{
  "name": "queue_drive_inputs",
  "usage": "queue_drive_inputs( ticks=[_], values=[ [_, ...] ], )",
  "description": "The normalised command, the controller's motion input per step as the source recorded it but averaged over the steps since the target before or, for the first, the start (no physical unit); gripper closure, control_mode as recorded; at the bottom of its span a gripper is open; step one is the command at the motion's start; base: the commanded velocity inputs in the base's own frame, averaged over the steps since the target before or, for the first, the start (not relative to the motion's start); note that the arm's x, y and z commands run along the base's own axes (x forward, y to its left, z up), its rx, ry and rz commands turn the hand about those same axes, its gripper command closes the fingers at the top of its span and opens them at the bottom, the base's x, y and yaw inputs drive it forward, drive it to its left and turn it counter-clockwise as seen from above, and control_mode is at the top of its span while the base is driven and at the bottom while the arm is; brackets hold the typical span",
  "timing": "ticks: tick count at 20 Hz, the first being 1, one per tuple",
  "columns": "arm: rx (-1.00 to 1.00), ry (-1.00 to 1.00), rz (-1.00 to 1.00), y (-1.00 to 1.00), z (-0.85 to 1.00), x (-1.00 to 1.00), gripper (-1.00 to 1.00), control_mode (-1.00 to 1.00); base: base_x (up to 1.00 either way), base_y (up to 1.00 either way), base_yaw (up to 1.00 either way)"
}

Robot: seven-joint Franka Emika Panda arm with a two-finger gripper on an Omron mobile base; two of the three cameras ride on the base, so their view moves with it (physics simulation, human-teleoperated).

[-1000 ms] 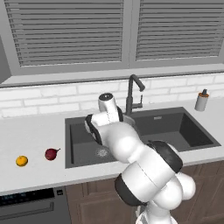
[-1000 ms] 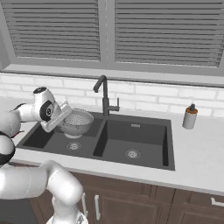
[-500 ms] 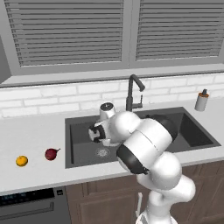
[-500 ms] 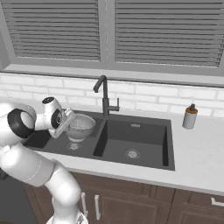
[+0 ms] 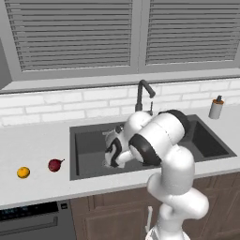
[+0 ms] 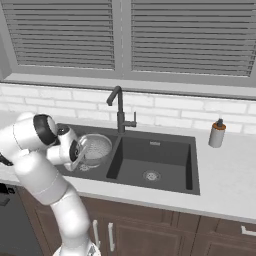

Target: Put the colander in the sink, put the tangerine, pear in the colander, and turn on the sink faucet and pour water over the colander.

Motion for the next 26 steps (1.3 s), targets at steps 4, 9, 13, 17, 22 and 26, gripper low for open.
queue_drive_inputs(
  ticks=[4, 9, 13, 17, 22, 26],
  values=[
    [0.0, 0.0, -0.25, 0.03, -0.15, -0.21, 1.0, -1.0, 0.0, 0.0, 0.0],
    [0.0, 0.01, -0.2, 0.07, -0.05, -0.51, 1.0, -1.0, 0.0, 0.0, 0.0],
    [0.0, 0.09, -0.19, 0.17, -0.33, -0.18, 1.0, -1.0, 0.0, 0.0, 0.0],
    [0.0, 0.28, -0.16, 0.15, -0.59, -0.13, 1.0, -1.0, 0.0, 0.0, 0.0],
    [0.0, 0.39, -0.05, 0.35, -0.6, 0.0, 1.0, -1.0, 0.0, 0.0, 0.0],
    [-0.01, 0.33, 0.0, 0.49, -0.49, -0.22, 1.0, -1.0, 0.0, 0.0, 0.0]
  ],
)
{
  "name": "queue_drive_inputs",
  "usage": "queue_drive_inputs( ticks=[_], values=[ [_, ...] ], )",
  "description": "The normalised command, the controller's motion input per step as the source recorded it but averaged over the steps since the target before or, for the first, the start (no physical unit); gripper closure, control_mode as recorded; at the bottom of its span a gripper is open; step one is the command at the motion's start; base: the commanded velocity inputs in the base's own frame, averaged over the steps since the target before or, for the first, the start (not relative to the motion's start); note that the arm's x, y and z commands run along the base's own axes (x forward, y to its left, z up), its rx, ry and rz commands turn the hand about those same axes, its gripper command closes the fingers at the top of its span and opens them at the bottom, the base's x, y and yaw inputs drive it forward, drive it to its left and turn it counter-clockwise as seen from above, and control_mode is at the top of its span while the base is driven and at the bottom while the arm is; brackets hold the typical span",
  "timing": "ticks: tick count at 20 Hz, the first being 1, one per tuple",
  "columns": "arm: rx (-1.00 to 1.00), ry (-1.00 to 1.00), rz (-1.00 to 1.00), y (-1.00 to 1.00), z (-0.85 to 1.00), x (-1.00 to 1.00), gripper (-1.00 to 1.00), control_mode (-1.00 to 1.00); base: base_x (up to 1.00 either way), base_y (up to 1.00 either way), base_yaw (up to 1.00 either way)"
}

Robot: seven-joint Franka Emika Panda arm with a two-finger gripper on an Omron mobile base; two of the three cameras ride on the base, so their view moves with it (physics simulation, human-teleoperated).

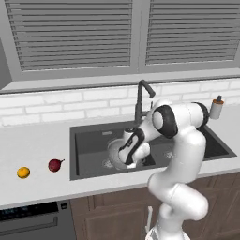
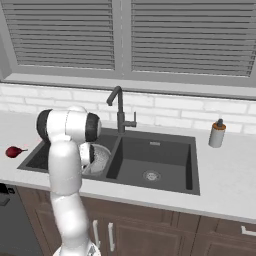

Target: Put the colander in the sink, put the tangerine, pear in the colander, and turn on the sink faucet and pour water over the colander.

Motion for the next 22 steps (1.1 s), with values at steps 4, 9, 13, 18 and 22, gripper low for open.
queue_drive_inputs(
  ticks=[4, 9, 13, 18, 22],
  values=[
    [-0.05, 0.19, -0.01, 0.65, -0.48, -0.05, 1.0, -1.0, 0.0, 0.0, 0.0],
    [-0.02, 0.03, -0.02, 0.54, -0.12, -0.15, -1.0, -1.0, 0.0, 0.0, 0.0],
    [0.0, -0.08, 0.0, 0.02, 0.1, -0.42, -1.0, -1.0, 0.0, 0.0, 0.0],
    [0.03, -0.21, -0.03, -0.03, 0.31, -0.47, -1.0, -1.0, 0.0, 0.0, 0.0],
    [0.09, -0.36, -0.05, -0.03, 0.62, -0.44, -1.0, -1.0, 0.0, 0.0, 0.0]
  ],
)
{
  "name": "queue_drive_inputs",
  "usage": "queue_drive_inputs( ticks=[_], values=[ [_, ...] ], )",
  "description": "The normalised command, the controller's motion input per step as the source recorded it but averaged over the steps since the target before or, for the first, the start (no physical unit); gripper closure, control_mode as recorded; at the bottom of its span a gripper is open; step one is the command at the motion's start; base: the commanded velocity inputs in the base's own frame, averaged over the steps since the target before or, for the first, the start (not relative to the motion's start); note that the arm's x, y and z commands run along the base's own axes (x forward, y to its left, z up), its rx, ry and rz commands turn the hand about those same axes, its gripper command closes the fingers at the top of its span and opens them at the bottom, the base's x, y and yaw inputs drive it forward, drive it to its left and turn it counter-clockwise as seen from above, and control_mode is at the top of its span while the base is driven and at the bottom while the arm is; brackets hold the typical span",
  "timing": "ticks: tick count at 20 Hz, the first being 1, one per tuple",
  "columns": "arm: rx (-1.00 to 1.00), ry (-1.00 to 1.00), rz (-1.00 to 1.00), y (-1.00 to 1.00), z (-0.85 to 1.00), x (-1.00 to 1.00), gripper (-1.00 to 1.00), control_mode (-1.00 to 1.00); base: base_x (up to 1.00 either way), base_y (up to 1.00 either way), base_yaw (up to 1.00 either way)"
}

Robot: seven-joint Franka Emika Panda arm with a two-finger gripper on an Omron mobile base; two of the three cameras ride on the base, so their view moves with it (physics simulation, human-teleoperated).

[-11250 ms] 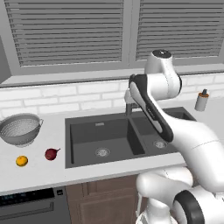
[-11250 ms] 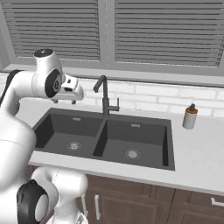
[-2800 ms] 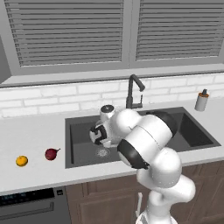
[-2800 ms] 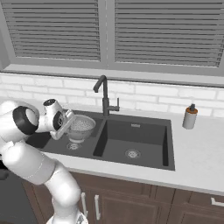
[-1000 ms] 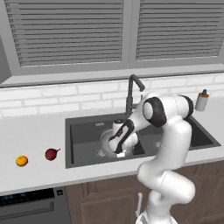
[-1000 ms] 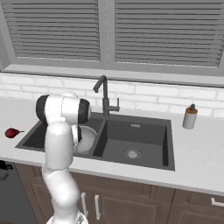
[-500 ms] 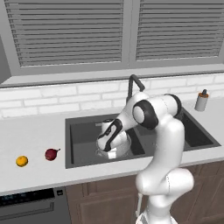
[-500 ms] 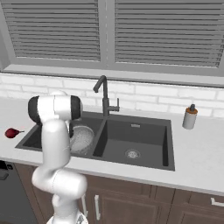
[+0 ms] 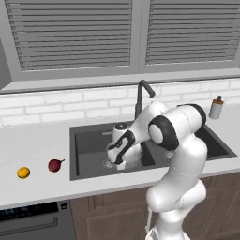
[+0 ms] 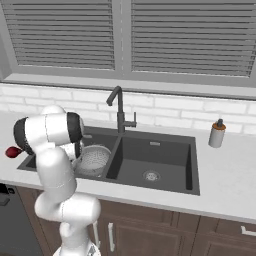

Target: Put the colander in the sink, put the tangerine, pear in the colander, and turn on the sink faucet and pour water over the colander.

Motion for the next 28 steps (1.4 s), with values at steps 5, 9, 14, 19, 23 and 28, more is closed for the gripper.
queue_drive_inputs(
  ticks=[5, 9, 14, 19, 23, 28],
  values=[
    [0.05, -0.4, -0.01, 0.0, 0.98, -0.48, -1.0, -1.0, 0.0, 0.0, 0.0],
    [0.0, -0.25, 0.0, 0.11, 1.0, -0.46, -1.0, -1.0, 0.0, 0.0, 0.0],
    [0.0, -0.03, 0.01, 0.14, 1.0, -0.32, -1.0, -1.0, 0.0, 0.0, 0.0],
    [-0.01, 0.0, 0.04, 0.11, 1.0, -0.29, -1.0, -1.0, 0.0, 0.0, 0.0],
    [-0.07, 0.0, 0.11, 0.24, 1.0, -0.44, -1.0, -1.0, 0.0, 0.0, 0.0],
    [-0.16, 0.03, 0.22, 0.44, 0.98, -0.57, -1.0, -1.0, 0.0, 0.0, 0.0]
  ],
)
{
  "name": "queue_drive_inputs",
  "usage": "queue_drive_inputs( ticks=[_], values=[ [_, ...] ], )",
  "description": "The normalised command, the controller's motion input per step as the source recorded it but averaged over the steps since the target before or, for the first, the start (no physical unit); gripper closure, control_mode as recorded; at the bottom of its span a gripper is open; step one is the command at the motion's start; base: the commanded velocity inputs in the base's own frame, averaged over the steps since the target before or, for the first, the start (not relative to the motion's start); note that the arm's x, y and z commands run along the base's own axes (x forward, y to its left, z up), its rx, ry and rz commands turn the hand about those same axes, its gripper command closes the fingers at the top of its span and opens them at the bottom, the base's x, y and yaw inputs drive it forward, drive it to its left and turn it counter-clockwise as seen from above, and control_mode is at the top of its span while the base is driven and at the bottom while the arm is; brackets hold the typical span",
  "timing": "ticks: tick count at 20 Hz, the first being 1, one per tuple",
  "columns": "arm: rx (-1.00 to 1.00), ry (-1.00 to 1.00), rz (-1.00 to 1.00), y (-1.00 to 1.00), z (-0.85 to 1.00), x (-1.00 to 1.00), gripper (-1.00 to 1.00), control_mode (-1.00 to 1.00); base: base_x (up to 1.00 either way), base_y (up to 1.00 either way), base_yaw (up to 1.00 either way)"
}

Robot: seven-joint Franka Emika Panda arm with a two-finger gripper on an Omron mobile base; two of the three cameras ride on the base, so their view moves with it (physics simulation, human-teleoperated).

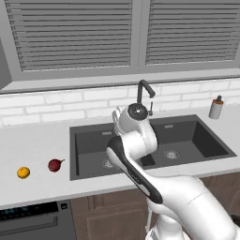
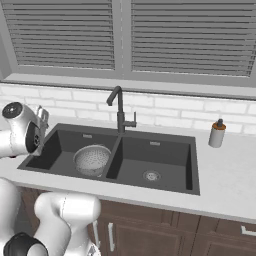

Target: Put the colander in the sink, put the tangerine, pear in the colander, and turn on the sink faucet and pour water over the colander.

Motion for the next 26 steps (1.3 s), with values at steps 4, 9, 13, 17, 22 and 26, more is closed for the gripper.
queue_drive_inputs(
  ticks=[4, 9, 13, 17, 22, 26],
  values=[
    [-0.27, 0.21, 0.49, 0.74, 0.6, -0.71, -1.0, -1.0, 0.0, 0.0, 0.0],
    [-0.14, 0.22, 0.63, 0.57, 0.07, -0.74, -1.0, -1.0, 0.0, 0.0, 0.0],
    [-0.08, 0.14, 0.67, 0.58, -0.1, -0.48, -1.0, -1.0, 0.0, 0.0, 0.0],
    [-0.06, 0.03, 0.32, 0.78, -0.55, 0.1, -1.0, -1.0, 0.0, 0.0, 0.0],
    [-0.05, 0.0, 0.08, 0.62, -0.47, 0.23, -1.0, -1.0, 0.0, 0.0, 0.0],
    [0.0, 0.0, 0.0, 0.25, -0.29, 0.44, -1.0, -1.0, 0.0, 0.0, 0.0]
  ],
)
